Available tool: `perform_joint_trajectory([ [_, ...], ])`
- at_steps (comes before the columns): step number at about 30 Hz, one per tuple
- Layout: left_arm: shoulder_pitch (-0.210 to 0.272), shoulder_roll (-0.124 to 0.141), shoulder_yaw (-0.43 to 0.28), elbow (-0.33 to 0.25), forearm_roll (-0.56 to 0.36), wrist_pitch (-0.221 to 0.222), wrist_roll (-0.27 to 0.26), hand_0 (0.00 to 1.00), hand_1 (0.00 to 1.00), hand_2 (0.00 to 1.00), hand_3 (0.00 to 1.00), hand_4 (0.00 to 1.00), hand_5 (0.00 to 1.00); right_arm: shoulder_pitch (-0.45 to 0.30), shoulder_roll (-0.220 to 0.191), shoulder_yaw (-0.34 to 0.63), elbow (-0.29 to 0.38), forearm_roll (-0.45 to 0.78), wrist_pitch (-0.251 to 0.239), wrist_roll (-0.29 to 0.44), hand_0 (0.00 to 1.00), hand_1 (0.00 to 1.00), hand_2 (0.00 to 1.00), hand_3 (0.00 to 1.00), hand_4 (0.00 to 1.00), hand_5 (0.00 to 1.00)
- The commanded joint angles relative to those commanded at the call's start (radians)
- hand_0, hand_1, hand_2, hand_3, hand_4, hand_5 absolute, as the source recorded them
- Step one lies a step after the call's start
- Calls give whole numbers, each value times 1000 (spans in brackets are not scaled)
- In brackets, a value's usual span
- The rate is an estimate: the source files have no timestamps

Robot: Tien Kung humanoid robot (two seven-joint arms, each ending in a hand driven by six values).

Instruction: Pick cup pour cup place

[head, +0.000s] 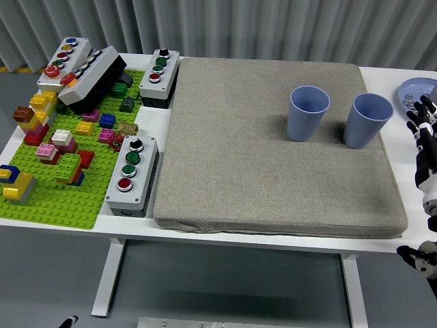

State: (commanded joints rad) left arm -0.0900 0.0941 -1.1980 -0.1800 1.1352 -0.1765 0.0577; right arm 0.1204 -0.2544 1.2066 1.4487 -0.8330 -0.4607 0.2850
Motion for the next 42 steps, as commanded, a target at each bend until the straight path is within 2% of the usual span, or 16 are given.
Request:
perform_joint_trajectory([
  [5, 1, -1, 3, 0, -1, 0, 0, 834, 797, 880, 794, 627, 998, -10, 9, -1, -12, 1, -9, 6, 934, 854, 876, 851, 666, 812],
  [7, 1, 0, 5, 0, -1, -2, 0, 834, 797, 880, 794, 627, 998, -16, 12, -8, -15, 8, -29, 19, 934, 854, 876, 851, 666, 812],
  [8, 1, 0, 6, 0, -1, -2, 1, 835, 797, 880, 794, 626, 998, -20, 14, -22, -18, 9, -52, 35, 927, 850, 878, 855, 718, 559],
  [10, 1, 0, 6, 0, -1, -2, 1, 835, 797, 880, 794, 626, 998, -24, 17, -36, -23, 7, -81, 47, 927, 850, 878, 855, 718, 559],
  [12, 2, 1, 7, 0, -1, -2, 1, 835, 797, 880, 794, 626, 998, -29, 20, -69, -29, 39, -133, 87, 927, 850, 878, 855, 718, 559],
  [13, 2, 1, 7, 0, 0, -3, 1, 835, 797, 880, 794, 626, 998, -31, 22, -93, -32, 63, -177, 124, 927, 850, 878, 855, 718, 559],
  [14, 2, 2, 8, 0, 0, -3, 2, 835, 797, 880, 794, 627, 998, -33, 24, -112, -34, 87, -185, 153, 889, 826, 862, 883, 799, 282],
  [17, 2, 3, 9, 0, 0, -3, 1, 835, 797, 880, 794, 627, 998, -37, 25, -147, -38, 154, -185, 247, 889, 826, 862, 883, 799, 282],
  [22, 2, 4, 13, 0, -2, -3, 0, 835, 797, 880, 794, 627, 998, -38, 23, -174, -42, 225, -185, 318, 871, 811, 849, 881, 811, 236],
  [25, 0, 5, 15, 0, -2, -5, 0, 835, 797, 880, 794, 627, 998, -34, 20, -191, -41, 233, -185, 326, 871, 811, 849, 881, 811, 236],
  [26, -1, 5, 15, 0, -2, -5, 0, 835, 797, 880, 794, 627, 998, -30, 19, -202, -42, 237, -185, 328, 869, 809, 838, 879, 815, 196],
  [31, -3, 6, 15, 0, -2, -6, -1, 835, 797, 880, 794, 627, 998, -6, 15, -243, -55, 247, -185, 315, 869, 809, 838, 879, 815, 196],
  [32, -3, 6, 15, 0, -3, -6, -1, 835, 797, 878, 794, 627, 998, -2, 14, -249, -58, 248, -185, 310, 855, 795, 824, 865, 824, 156],
  [42, -9, 5, 16, 0, -7, -4, -4, 835, 797, 879, 794, 627, 998, 31, 32, -281, -103, 289, -185, 308, 855, 801, 827, 864, 819, 151],
])
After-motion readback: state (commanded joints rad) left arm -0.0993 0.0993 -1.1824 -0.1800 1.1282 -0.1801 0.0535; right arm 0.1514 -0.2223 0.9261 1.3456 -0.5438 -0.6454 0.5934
